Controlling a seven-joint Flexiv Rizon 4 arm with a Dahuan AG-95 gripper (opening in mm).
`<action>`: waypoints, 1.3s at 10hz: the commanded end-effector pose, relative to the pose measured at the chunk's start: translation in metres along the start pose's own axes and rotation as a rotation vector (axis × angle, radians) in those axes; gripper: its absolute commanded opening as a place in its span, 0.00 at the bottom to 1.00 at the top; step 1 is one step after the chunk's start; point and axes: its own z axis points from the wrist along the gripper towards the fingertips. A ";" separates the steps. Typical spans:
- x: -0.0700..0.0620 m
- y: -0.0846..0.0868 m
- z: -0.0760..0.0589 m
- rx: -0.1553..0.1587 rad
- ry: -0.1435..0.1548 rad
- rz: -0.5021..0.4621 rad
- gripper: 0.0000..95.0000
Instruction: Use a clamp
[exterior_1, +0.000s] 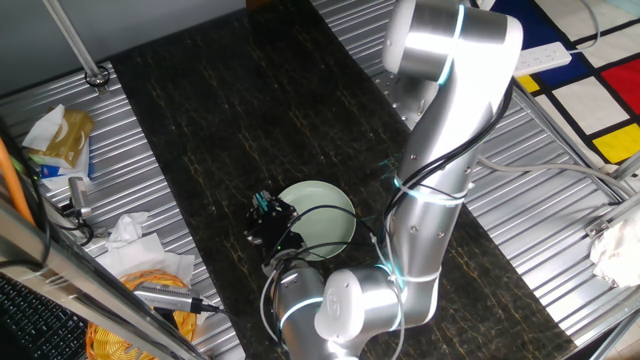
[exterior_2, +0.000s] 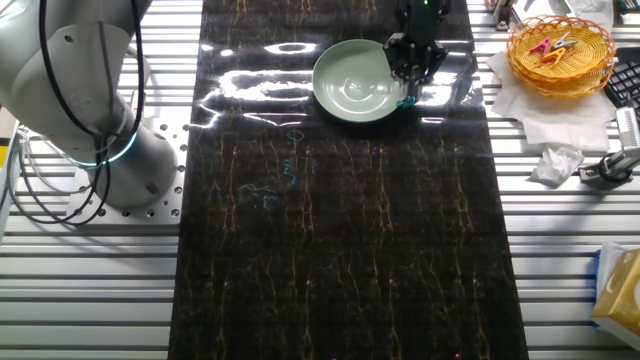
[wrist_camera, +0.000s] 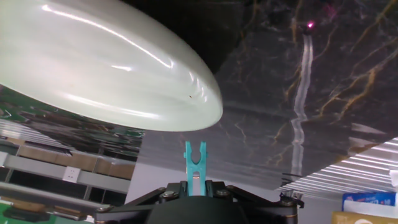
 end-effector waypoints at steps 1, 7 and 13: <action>-0.010 -0.004 0.011 -0.009 0.002 0.002 0.00; -0.014 -0.006 0.011 -0.019 0.005 0.006 0.00; -0.014 -0.007 0.012 -0.024 0.022 0.048 0.00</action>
